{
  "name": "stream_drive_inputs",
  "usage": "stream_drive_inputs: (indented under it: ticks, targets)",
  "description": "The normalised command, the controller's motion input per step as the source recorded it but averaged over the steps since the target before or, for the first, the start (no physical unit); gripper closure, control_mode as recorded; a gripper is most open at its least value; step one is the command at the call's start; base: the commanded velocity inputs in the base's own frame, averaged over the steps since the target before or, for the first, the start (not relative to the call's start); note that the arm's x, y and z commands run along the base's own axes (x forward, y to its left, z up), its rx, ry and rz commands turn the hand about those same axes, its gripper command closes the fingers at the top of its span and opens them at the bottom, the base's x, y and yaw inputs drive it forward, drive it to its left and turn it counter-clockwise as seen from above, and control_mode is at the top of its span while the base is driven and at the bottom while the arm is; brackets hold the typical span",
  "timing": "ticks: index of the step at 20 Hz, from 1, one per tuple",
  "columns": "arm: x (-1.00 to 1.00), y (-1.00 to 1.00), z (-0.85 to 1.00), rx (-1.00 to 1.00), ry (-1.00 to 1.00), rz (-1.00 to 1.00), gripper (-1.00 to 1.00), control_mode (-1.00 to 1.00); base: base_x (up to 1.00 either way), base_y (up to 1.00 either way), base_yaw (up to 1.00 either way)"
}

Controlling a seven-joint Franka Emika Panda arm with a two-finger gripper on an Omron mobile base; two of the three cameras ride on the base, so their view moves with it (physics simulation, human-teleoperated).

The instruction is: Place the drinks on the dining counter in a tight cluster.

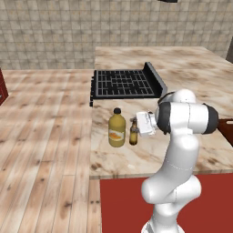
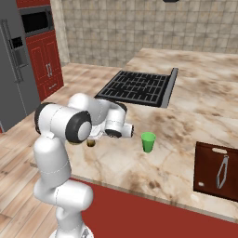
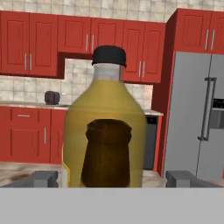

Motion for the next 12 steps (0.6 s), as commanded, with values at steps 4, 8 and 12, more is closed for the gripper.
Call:
stream_drive_inputs:
  ticks: [4, 8, 12]
  targets:
    - [-0.01, -0.08, 0.00, 0.00, 0.00, 0.00, -1.00, -1.00, 0.00, 0.00, 0.00]
    - [-0.07, -0.15, 0.00, 0.00, 0.00, 0.00, -1.00, -1.00, 0.00, 0.00, 0.00]
    - [-0.30, -0.20, 0.02, 0.01, 0.00, 0.00, -1.00, -1.00, 0.00, 0.00, 0.00]
